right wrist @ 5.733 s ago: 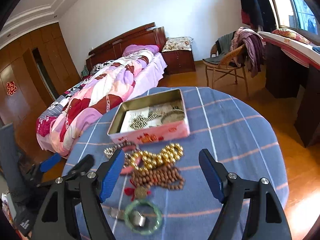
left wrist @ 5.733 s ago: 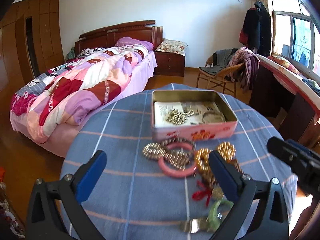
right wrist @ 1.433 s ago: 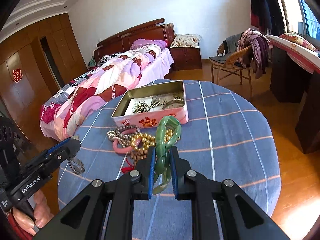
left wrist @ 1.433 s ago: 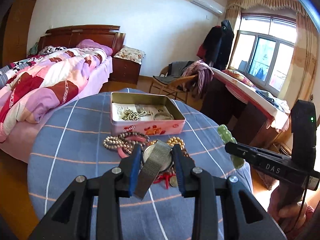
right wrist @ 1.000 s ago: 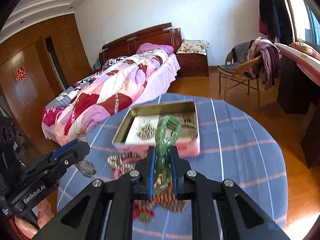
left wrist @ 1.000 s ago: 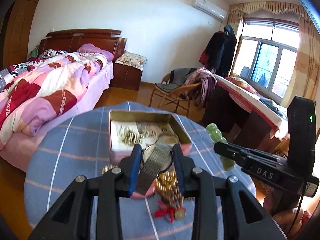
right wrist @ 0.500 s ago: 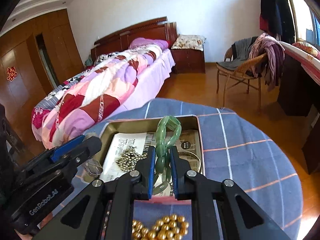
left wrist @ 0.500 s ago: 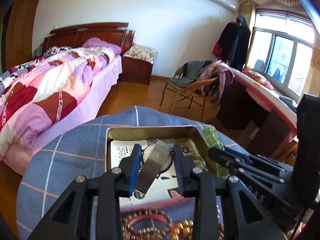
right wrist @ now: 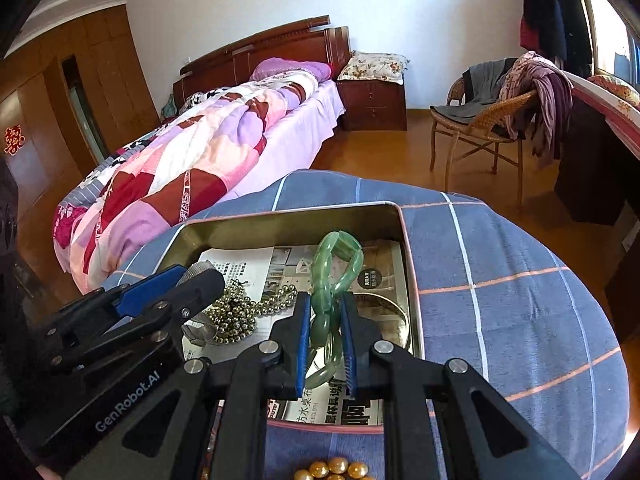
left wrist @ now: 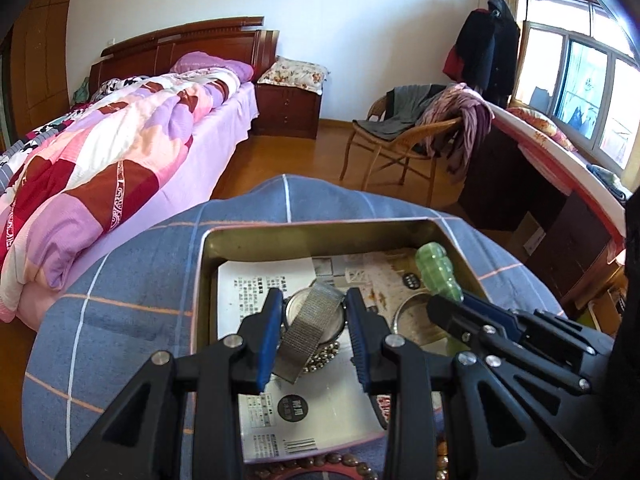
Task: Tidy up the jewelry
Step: 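Carry the jade bracelet and watch into the pink tin and open both tools, then withdraw both tools from the tin back toward the jewelry pile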
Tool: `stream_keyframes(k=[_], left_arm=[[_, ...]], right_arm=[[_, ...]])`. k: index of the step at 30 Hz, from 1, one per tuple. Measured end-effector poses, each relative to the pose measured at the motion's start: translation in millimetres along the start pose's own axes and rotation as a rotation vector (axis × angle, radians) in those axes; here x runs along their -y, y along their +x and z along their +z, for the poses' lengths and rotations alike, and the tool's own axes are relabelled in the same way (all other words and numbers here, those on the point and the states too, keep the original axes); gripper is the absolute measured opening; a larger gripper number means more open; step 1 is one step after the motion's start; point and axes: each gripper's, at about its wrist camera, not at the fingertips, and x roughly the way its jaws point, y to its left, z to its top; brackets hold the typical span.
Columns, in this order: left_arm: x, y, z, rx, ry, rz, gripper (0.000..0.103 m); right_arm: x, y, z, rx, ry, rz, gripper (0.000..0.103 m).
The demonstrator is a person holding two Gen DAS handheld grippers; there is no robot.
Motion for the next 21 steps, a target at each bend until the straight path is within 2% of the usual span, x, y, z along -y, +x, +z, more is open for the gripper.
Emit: stream_keyframes(k=[3,6,7,9,10,11,14,18,21], left_arm=[[-1,4,2,-0.004,0.002,0.038,0.034],[-5,7,2,-0.023,-0.021,0.053,0.035],[-6,7,3,-0.018,-0.027,0.059,0.037],[-6,1,5,-0.005,-0.026,0.065,0.057],[-6,-3,6,0.009,-0.024,0.071,0.075],[-5,-9,7,0.032,-0.023,0.085,0.086],[-4,-24,10,0.074,-0.007,0.090,0.089],[-7,-38,2,0.087,0.024,0.128,0.091],[-13,-45,-8,0.082,0.004,0.142,0.091]], right_arm=[[0,-1,1,0.000,0.000,-0.027,0.051],[6,-13,3,0.039,0.027,-0.020,0.067],[8,-18,4,0.055,0.037,-0.016,0.067],[11,-28,6,0.074,0.051,-0.025,0.067],[13,-33,6,0.080,0.062,-0.031,0.067],[15,-37,5,0.083,0.075,-0.029,0.067],[22,-49,-1,0.088,0.116,-0.036,0.067],[30,-64,-12,0.085,0.155,-0.044,0.067],[34,-73,-23,0.088,0.177,-0.052,0.067]])
